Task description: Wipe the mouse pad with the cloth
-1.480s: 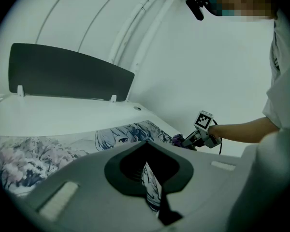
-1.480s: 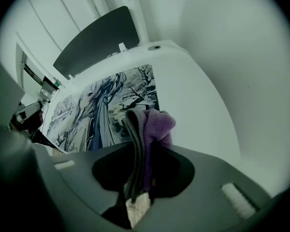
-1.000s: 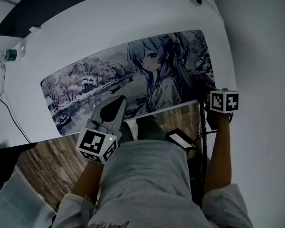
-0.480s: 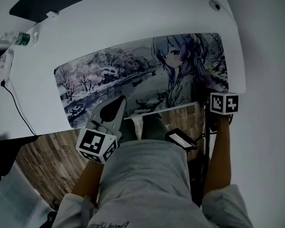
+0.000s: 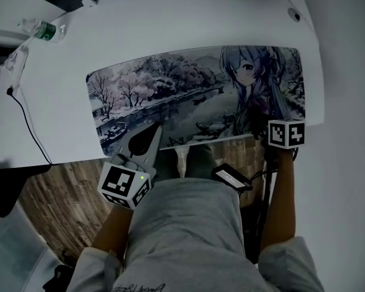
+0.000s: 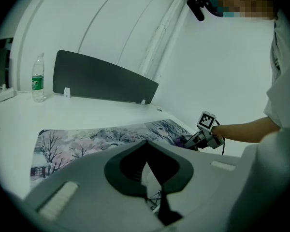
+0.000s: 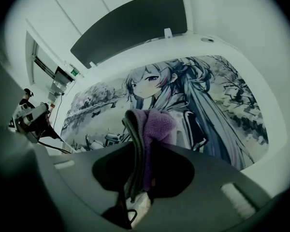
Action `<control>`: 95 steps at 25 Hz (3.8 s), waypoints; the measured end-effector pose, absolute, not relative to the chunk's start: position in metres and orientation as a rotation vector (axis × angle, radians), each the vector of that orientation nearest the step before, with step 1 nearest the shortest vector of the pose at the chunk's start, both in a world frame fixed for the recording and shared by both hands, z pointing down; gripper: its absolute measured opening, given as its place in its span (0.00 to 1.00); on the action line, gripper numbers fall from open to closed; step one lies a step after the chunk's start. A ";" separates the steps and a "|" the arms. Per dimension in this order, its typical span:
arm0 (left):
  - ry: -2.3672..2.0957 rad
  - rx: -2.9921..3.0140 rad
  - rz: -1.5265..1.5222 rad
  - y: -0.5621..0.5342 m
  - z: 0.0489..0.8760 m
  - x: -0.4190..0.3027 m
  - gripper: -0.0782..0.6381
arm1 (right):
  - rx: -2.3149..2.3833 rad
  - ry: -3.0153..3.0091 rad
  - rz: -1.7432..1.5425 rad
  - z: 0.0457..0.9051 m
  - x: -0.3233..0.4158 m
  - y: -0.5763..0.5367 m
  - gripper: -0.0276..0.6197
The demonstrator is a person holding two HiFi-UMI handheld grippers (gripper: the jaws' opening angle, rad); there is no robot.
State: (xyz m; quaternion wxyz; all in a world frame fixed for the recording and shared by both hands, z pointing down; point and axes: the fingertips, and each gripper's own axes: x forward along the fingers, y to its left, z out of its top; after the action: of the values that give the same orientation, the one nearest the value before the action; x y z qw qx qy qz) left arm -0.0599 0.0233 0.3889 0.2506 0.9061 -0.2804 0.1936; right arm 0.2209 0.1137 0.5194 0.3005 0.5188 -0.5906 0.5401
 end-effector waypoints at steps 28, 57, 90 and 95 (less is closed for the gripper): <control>-0.935 2.411 0.472 0.016 0.392 -0.204 0.13 | 1.134 -1.762 1.436 0.515 0.037 0.075 0.18; -1.103 2.302 0.428 0.026 0.401 -0.275 0.13 | 0.739 -1.936 1.349 0.512 -0.116 0.061 0.18; -1.420 2.068 0.329 0.062 0.410 -0.384 0.13 | 0.351 -2.043 1.259 0.511 -0.266 0.059 0.18; -1.466 2.031 0.319 0.069 0.410 -0.399 0.13 | 0.309 -2.055 1.225 0.509 -0.283 0.060 0.18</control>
State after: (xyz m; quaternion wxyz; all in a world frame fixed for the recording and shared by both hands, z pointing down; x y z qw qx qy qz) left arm -0.3985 0.0694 0.4095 0.3035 0.7665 -0.5531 0.1204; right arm -0.2831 0.0603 0.5094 0.3569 0.1197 -0.7958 0.4743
